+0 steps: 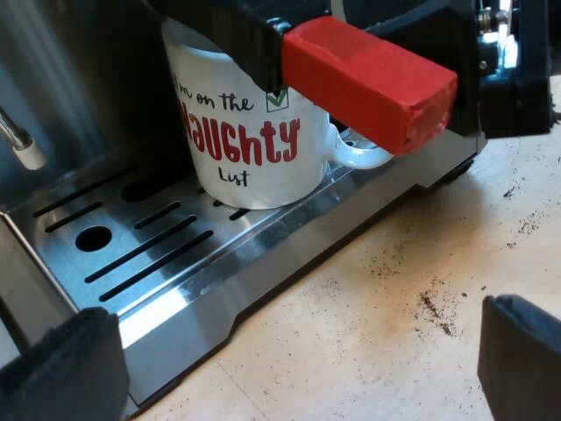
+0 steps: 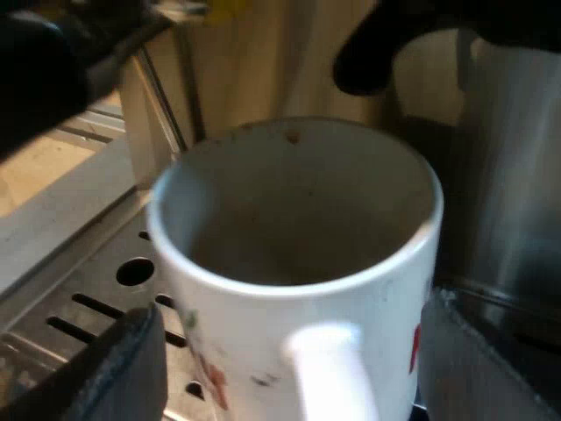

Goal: Place mug into machine

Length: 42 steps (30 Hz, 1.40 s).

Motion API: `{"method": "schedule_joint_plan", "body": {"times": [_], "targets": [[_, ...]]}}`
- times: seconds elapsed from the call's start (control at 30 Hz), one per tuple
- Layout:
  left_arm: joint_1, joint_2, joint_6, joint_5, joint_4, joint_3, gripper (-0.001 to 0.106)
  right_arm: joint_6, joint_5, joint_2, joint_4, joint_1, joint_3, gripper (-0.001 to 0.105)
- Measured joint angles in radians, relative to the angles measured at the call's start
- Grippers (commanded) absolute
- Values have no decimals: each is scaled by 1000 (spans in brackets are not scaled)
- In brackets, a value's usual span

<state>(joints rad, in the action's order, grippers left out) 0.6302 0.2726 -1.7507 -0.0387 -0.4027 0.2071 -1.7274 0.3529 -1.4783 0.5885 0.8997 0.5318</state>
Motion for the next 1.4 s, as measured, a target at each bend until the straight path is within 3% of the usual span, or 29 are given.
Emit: {"method": "schedule_joint_plan", "body": {"times": [0.2,0.47,0.73,0.8,1.17,1.4], "targets": [[0,0,0,0,0,0,82,0,139,8,0,63,-4,63],[0,0,0,0,0,0,82,19,60,5,0,66,-82,63],[0,0,0,0,0,0,82,22,11,-58,64,58,-81,63],[0,0,0,0,0,0,82,22,8,-86,105,58,-81,56],[0,0,0,0,0,0,82,10,58,-245,172,56,100,54],[0,0,0,0,0,0,82,10,60,-277,172,52,134,54]]}}
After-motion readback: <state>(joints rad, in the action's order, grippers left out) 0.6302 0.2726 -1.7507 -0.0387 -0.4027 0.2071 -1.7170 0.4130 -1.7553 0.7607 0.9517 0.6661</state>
